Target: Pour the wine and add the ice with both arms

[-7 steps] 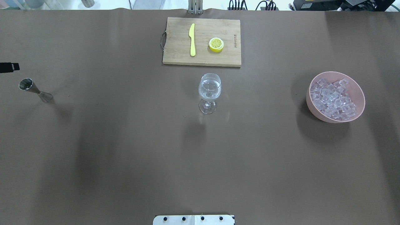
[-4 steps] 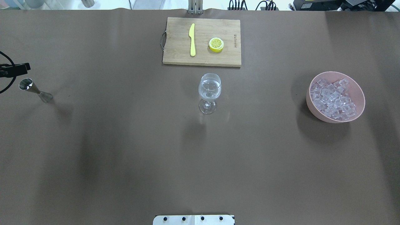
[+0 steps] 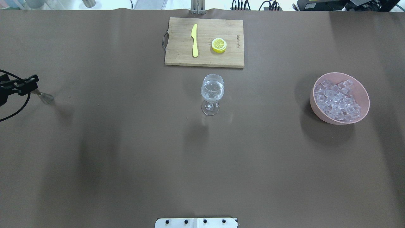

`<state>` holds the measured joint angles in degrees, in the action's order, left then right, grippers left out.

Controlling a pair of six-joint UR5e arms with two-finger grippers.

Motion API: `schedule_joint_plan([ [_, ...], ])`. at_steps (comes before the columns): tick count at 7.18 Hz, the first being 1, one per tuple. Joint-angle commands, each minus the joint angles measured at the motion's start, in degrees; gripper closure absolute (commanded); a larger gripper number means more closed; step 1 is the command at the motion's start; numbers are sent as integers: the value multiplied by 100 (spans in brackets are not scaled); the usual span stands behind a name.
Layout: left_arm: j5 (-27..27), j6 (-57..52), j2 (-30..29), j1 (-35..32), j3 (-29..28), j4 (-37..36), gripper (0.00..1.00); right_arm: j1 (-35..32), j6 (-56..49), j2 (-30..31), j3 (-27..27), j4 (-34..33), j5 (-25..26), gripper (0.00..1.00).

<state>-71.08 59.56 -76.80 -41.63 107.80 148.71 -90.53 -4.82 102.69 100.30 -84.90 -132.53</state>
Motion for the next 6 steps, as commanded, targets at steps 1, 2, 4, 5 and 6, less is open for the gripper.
schedule_joint_plan([
  [1, 734, 56, 497, 427, -91, 707, 1, 0, 7, -3, -2, 0, -1, 0],
  [2, 954, 56, 560, 471, -197, 859, 1, 0, 7, -3, -11, -9, -1, 0],
  [4, 1603, 56, 491, 838, -670, 1202, 1, 0, 7, -3, -20, -9, -9, 0],
  [5, 1841, 65, 299, 1006, -916, 1343, 1, 0, 16, -3, -20, -9, -1, 0],
  [6, 2061, 65, 45, 1086, -1388, 1640, 1, 0, 16, -3, -20, -9, -1, 0],
])
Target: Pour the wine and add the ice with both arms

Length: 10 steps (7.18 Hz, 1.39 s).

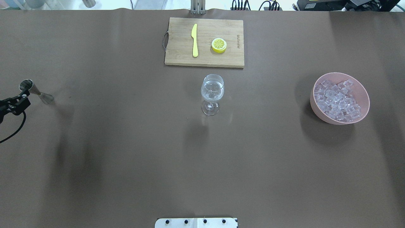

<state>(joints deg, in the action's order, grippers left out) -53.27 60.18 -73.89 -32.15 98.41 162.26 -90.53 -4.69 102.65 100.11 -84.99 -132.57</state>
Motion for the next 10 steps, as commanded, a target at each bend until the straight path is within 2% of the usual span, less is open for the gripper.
schedule_joint_plan([
  [1, 404, -6, -553, 182, -933, 672, 1, 0, 3, 0, 0, 0, 3, 0],
  [4, 623, -6, -740, 191, -1603, 1341, 2, 0, 3, 0, 0, 0, 3, 0],
  [6, 860, -6, -1098, 200, -2034, 1493, 3, 0, -6, 0, 0, 0, 3, 0],
  [10, 871, -6, -1328, 209, -2378, 1678, 4, 0, -6, 0, 8, 9, 12, 0],
])
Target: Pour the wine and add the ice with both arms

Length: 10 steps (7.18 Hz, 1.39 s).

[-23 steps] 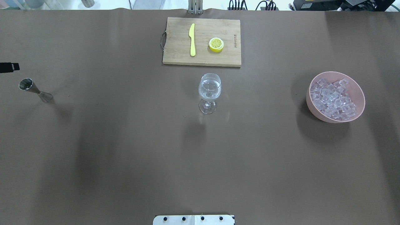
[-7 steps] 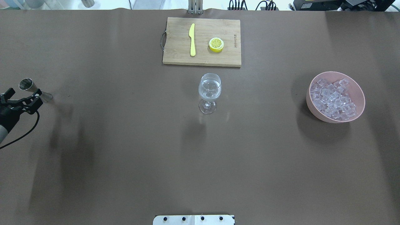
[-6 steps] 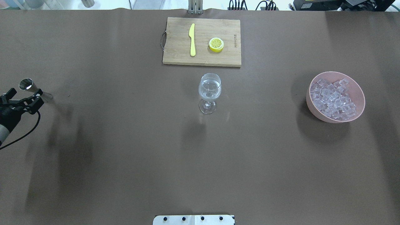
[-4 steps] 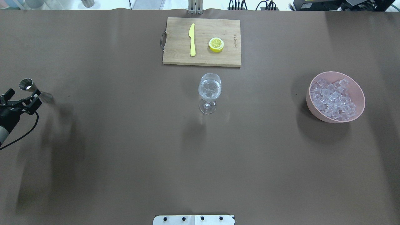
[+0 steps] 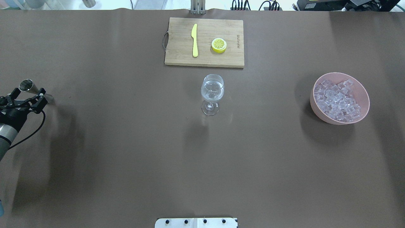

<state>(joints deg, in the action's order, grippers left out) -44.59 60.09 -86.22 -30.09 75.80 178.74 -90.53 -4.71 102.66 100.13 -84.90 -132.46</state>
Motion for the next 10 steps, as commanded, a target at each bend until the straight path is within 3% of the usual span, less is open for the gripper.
schedule_joint_plan([
  [1, -6, 2, -263, 3, -300, 38, 5, 0, -4, 0, -3, 0, 1, 0],
  [5, -181, -42, -308, 3, -645, 468, 7, 0, 5, -9, 6, 0, 1, 0],
  [10, -357, -42, -343, -6, -636, 468, 7, 0, 14, -35, 6, 0, 1, 0],
])
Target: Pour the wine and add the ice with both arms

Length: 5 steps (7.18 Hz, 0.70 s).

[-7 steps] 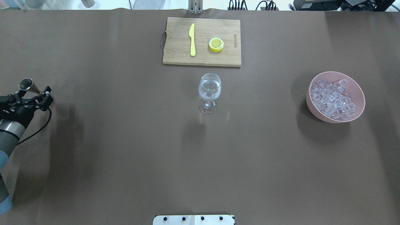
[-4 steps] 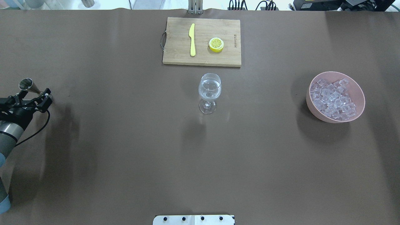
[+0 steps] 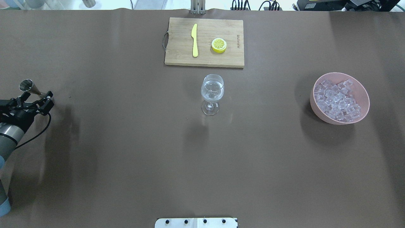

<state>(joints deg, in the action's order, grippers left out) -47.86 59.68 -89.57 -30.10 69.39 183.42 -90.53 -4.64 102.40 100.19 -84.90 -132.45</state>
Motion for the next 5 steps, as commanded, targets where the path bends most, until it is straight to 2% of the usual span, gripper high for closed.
schedule_joint_plan([
  [1, -65, 0, -8, -13, 4, 1, 7, 0, 7, -26, -9, 0, 0, 0],
  [5, -100, 0, -8, -92, -4, -8, 8, 0, 25, -35, -9, -9, 9, 0],
])
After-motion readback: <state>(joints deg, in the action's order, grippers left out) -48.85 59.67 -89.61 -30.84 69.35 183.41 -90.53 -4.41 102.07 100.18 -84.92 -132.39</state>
